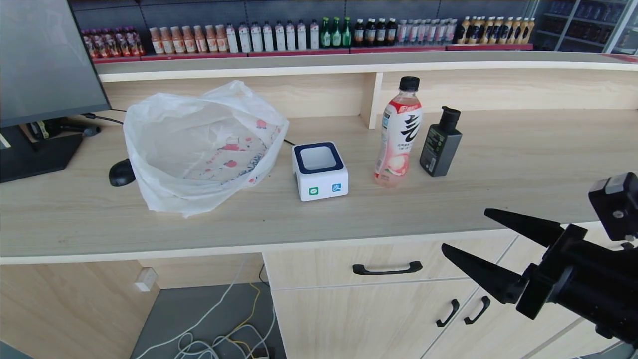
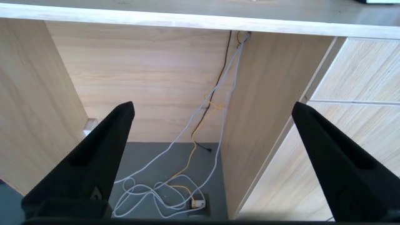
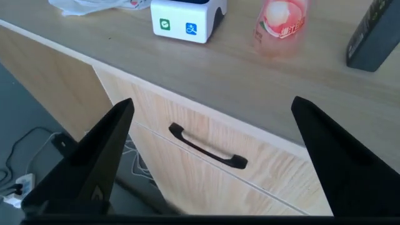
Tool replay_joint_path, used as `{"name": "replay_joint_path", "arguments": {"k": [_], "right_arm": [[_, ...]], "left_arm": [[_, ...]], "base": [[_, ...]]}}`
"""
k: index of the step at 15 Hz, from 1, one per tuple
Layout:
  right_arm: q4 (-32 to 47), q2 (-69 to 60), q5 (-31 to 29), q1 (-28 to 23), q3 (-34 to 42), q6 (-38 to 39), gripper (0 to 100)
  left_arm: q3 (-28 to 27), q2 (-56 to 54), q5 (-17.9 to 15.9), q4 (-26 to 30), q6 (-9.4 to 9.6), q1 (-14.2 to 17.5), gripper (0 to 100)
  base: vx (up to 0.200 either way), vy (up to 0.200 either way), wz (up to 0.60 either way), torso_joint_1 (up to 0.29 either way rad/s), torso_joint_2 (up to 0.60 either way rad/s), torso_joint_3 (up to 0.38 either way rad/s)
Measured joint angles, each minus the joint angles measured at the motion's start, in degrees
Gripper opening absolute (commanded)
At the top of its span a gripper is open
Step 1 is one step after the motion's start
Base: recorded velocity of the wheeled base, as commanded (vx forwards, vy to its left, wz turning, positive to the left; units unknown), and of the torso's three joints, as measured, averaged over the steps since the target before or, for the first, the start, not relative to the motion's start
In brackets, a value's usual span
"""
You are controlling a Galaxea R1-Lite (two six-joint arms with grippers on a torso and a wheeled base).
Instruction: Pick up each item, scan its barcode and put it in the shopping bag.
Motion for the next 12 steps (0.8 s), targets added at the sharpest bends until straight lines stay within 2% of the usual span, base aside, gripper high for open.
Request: {"name": "replay_joint_path", "arguments": {"k": [2, 5, 7, 12], "right_arm": [[-1.84, 3.69, -1.58, 0.13, -2.3, -0.01, 100], [-10.98, 10.64, -7.7, 0.17, -6.63, 0.35, 100], [-14.96, 15.4, -9.05, 0.06, -10.36, 1.56, 100], [-15.75, 20.94, -9.59, 0.13, -14.32, 1.83, 100]], "left_arm": [[0.0, 0.02, 0.0, 0.0, 0.0, -0.05, 100], [0.0, 0.02, 0.0, 0.0, 0.0, -0.05, 100], [0.0, 0.0, 0.0, 0.0, 0.0, -0.07, 100], [0.0, 0.0, 0.0, 0.0, 0.0, -0.05, 100]], "base": [[0.0, 0.0, 0.0, 0.0, 0.0, 0.0], [0.0, 0.0, 0.0, 0.0, 0.0, 0.0], [0.0, 0.0, 0.0, 0.0, 0.0, 0.0], [0.0, 0.0, 0.0, 0.0, 0.0, 0.0]]}}
